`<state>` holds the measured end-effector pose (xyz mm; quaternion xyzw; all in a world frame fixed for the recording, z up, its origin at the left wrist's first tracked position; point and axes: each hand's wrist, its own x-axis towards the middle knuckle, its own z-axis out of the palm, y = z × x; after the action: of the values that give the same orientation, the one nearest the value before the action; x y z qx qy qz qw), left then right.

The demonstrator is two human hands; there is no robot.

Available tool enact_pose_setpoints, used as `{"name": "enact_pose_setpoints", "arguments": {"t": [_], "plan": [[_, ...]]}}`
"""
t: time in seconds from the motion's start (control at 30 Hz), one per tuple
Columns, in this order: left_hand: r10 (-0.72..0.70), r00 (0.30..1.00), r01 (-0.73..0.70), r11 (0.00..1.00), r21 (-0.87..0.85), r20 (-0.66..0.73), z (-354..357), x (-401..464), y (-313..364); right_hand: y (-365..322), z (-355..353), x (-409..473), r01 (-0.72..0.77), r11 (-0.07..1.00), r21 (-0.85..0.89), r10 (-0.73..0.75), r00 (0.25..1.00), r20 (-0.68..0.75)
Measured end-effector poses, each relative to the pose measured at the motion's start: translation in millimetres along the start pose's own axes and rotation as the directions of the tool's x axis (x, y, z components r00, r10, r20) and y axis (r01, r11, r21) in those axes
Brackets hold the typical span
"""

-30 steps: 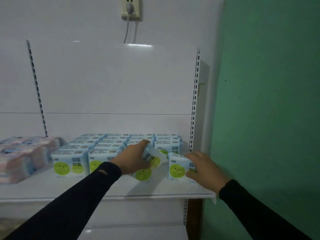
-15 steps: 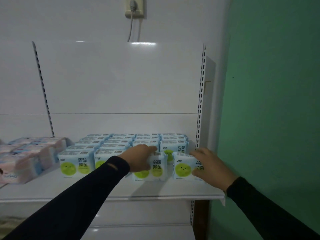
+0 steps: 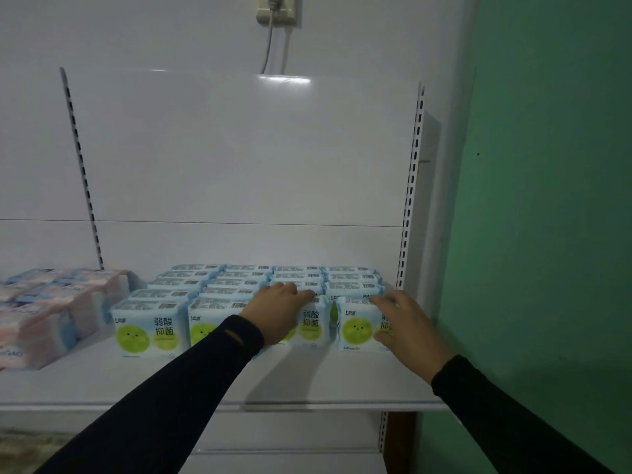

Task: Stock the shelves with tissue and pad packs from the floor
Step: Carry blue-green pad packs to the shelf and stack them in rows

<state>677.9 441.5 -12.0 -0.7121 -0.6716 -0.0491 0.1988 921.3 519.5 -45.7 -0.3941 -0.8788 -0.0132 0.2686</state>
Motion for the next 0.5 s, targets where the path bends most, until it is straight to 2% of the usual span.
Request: {"name": "enact_pose_setpoints", "arguments": {"t": [0.13,0.5], "plan": [[-0.097,0.994,0.099,0.994,0.049,-0.048,8.4,2.8,-6.7,-6.8,14.5,11.8,0.002,1.000,0.023,-0.002,1.000,0.010],[-0.139,0.988,0.132,0.985,0.113,0.061,9.4,1.3,-1.4,-11.7,22.5,23.5,-0.005,0.992,-0.127,0.018,0.994,0.104]]}}
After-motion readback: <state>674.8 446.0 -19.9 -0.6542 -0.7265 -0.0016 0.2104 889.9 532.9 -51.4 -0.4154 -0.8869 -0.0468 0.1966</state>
